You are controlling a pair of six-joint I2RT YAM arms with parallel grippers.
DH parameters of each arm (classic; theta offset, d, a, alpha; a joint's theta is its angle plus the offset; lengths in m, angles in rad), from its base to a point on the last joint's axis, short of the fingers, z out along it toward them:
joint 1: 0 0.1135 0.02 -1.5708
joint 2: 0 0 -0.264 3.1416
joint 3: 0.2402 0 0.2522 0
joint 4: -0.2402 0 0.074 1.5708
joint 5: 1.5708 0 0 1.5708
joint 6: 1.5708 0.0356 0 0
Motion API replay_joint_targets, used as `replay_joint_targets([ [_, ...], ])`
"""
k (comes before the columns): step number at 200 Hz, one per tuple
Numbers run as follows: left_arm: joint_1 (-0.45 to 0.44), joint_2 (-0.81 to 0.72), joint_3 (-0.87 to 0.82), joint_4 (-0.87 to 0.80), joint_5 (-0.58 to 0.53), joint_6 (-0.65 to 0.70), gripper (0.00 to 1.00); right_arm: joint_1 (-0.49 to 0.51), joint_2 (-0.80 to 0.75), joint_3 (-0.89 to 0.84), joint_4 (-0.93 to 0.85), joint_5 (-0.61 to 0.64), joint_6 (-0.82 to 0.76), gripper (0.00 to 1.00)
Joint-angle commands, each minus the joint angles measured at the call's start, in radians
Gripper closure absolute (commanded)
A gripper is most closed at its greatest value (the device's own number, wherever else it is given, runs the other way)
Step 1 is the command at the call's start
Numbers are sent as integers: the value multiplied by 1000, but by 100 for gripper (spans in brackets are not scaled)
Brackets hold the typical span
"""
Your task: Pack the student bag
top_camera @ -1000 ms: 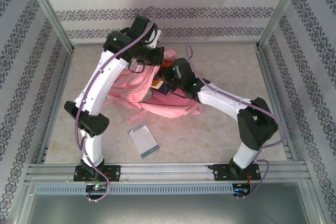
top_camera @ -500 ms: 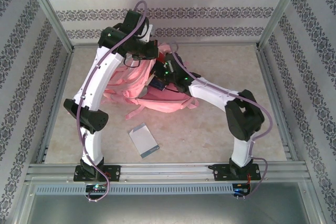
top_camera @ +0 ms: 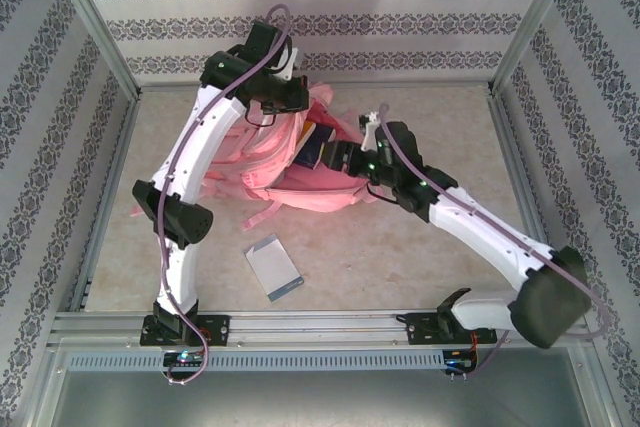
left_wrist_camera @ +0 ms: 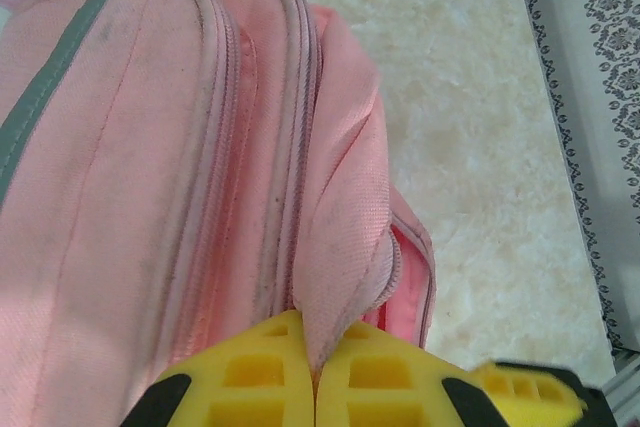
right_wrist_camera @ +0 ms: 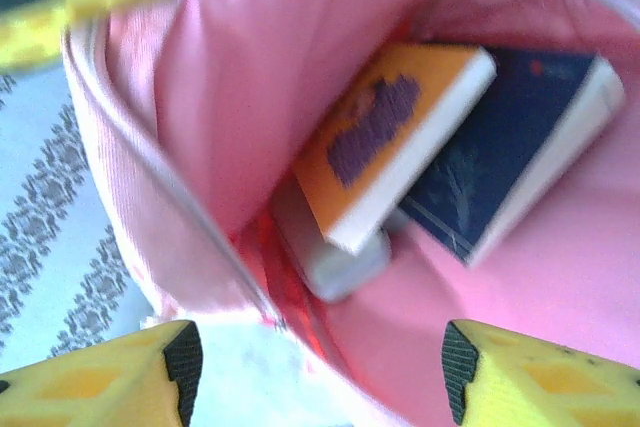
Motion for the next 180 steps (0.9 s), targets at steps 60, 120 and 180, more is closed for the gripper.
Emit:
replay_joint_targets([
  [60, -35, 102, -21, 107, 48, -41, 66, 102, -185, -136, -261, -45, -263, 39],
  [120, -36, -382, -650, 272, -51, -99, 39, 243, -85, -101, -297, -130, -343, 43],
  [180, -10, -855, -1431, 425, -91, -414, 35, 332, 199, 27, -291, -212, -293, 45],
])
